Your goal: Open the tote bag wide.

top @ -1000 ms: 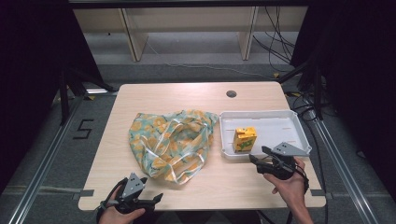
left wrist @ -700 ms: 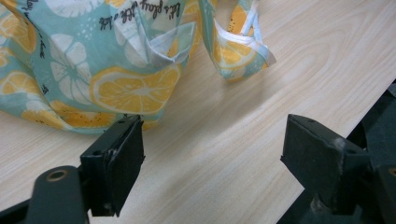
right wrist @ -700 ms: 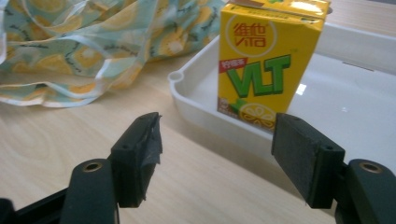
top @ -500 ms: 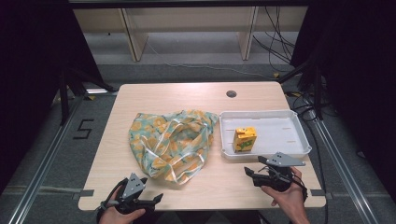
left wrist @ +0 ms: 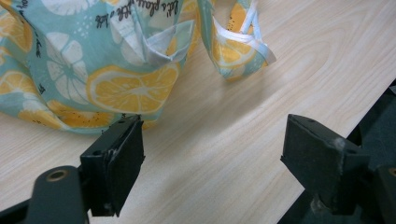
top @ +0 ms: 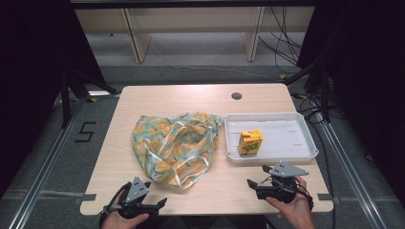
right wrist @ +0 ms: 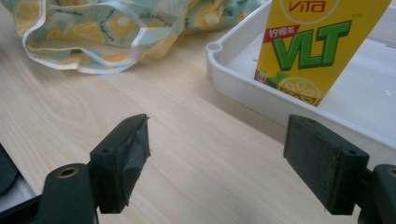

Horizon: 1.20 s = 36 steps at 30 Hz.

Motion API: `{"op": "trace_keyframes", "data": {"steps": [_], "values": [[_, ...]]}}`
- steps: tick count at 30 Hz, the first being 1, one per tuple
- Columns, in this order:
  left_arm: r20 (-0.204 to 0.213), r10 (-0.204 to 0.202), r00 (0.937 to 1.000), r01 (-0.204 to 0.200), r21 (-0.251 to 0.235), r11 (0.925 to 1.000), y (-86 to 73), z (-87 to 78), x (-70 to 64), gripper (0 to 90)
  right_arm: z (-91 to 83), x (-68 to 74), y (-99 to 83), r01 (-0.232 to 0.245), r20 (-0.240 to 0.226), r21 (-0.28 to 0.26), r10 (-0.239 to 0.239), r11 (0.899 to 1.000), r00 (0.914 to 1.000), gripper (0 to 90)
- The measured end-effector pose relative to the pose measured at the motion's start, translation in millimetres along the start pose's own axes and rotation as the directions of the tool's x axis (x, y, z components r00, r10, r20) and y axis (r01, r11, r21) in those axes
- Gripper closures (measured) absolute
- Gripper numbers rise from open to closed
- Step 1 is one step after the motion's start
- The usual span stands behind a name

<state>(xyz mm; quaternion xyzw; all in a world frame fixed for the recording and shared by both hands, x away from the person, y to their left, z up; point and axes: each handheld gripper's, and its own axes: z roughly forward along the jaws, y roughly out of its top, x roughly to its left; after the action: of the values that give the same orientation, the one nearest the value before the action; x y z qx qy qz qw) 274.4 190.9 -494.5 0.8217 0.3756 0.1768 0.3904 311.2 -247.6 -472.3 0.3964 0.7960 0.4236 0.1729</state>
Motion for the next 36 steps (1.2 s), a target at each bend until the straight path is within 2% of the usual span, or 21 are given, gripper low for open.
{"op": "trace_keyframes", "data": {"steps": [1,2,3,5,6,9,10,11,13,17,18,20,21,22,23,24,26,28,29,32,36], "values": [[0.004,-0.005,1.0000,0.006,-0.002,1.0000,-0.1,0.2,-0.5,20.1,1.2,-2.0,-0.2,0.031,-0.002,-0.011,-0.031,0.999,0.9995,23.1],[0.001,0.000,1.0000,0.000,0.002,1.0000,-0.1,-0.1,-0.2,20.1,0.7,0.0,-0.9,0.019,-0.002,0.007,-0.019,1.000,0.9998,22.0],[0.001,0.000,1.0000,0.000,0.002,1.0000,-0.1,-0.1,-0.2,20.1,1.3,-0.3,-1.3,0.037,0.006,0.001,-0.037,0.999,0.9993,21.6],[0.000,-0.001,1.0000,0.001,0.001,1.0000,0.0,-0.1,-0.2,20.1,1.9,0.5,-2.3,0.018,-0.012,0.014,-0.018,1.000,0.9998,21.0],[0.003,-0.001,1.0000,0.001,0.000,1.0000,0.0,-0.1,-0.2,20.1,1.8,2.5,-3.2,0.000,-0.002,0.015,0.000,1.000,1.0000,20.4],[0.001,0.001,1.0000,-0.001,0.001,1.0000,-0.1,0.0,-0.1,20.0,2.4,4.0,-5.3,-0.002,0.000,0.025,0.002,1.000,1.0000,19.8],[0.010,0.004,0.9999,-0.004,0.006,1.0000,0.0,-0.3,-0.1,20.0,1.7,6.6,-6.5,-0.026,0.002,0.041,0.026,0.999,0.9997,19.5],[0.008,0.008,0.9999,-0.008,0.000,1.0000,-0.4,0.2,-0.3,19.9,3.1,5.1,-7.2,0.001,0.002,0.031,-0.001,1.000,1.0000,19.7],[0.010,0.004,0.9999,-0.004,-0.009,1.0000,-0.9,1.3,-1.1,19.9,3.3,4.8,-8.7,-0.002,-0.021,0.053,0.004,0.999,0.9998,20.3],[0.009,0.000,1.0000,0.000,-0.013,0.9999,-1.1,1.9,-1.7,19.9,2.7,9.5,-13.3,-0.006,0.003,0.070,0.006,0.998,1.0000,20.0],[0.008,0.003,1.0000,-0.003,-0.011,0.9999,-1.1,1.6,-1.4,19.9,3.5,9.6,-14.7,0.005,-0.014,0.079,-0.003,0.997,0.9999,19.9],[0.008,0.000,1.0000,0.000,-0.014,0.9999,-1.2,1.9,-1.6,19.9,2.1,11.7,-17.1,-0.016,-0.023,0.093,0.018,0.996,0.9996,19.9],[0.007,0.001,1.0000,-0.001,-0.014,0.9999,-1.2,2.0,-1.6,19.9,2.5,10.6,-18.4,0.014,-0.013,0.091,-0.013,0.996,0.9998,19.9],[0.007,0.000,1.0000,0.000,-0.015,0.9999,-1.2,2.0,-1.7,19.9,1.3,12.1,-18.9,0.000,-0.003,0.104,0.000,0.995,1.0000,19.9],[0.008,0.004,1.0000,-0.004,-0.012,0.9999,-1.2,1.8,-1.5,19.9,1.6,10.9,-19.5,0.019,0.003,0.096,-0.019,0.995,0.9998,19.9],[0.008,0.004,1.0000,-0.004,-0.012,0.9999,-1.2,1.9,-1.6,19.9,1.2,12.2,-20.5,0.003,0.001,0.106,-0.003,0.994,1.0000,20.0],[0.005,0.029,0.9996,-0.029,-0.012,0.9995,-0.7,1.7,-0.5,19.9,2.0,11.4,-21.5,0.013,0.001,0.110,-0.013,0.994,0.9999,20.0],[0.005,0.029,0.9996,-0.029,-0.011,0.9995,-0.7,1.7,-0.4,19.9,2.9,9.7,-21.8,0.023,0.001,0.106,-0.024,0.994,0.9997,20.0],[0.007,0.006,1.0000,-0.006,-0.012,0.9999,-1.2,2.1,-1.6,19.9,2.6,9.5,-22.0,0.019,0.003,0.111,-0.019,0.994,0.9998,20.0],[0.005,0.031,0.9995,-0.031,-0.011,0.9995,-0.7,1.7,-0.4,19.9,2.3,9.0,-22.2,0.014,0.009,0.110,-0.015,0.994,0.9999,20.0],[0.004,0.028,0.9996,-0.028,-0.012,0.9995,-0.7,1.6,-0.5,19.9,1.8,8.6,-21.5,0.012,0.001,0.118,-0.012,0.993,0.9999,20.0]]}}
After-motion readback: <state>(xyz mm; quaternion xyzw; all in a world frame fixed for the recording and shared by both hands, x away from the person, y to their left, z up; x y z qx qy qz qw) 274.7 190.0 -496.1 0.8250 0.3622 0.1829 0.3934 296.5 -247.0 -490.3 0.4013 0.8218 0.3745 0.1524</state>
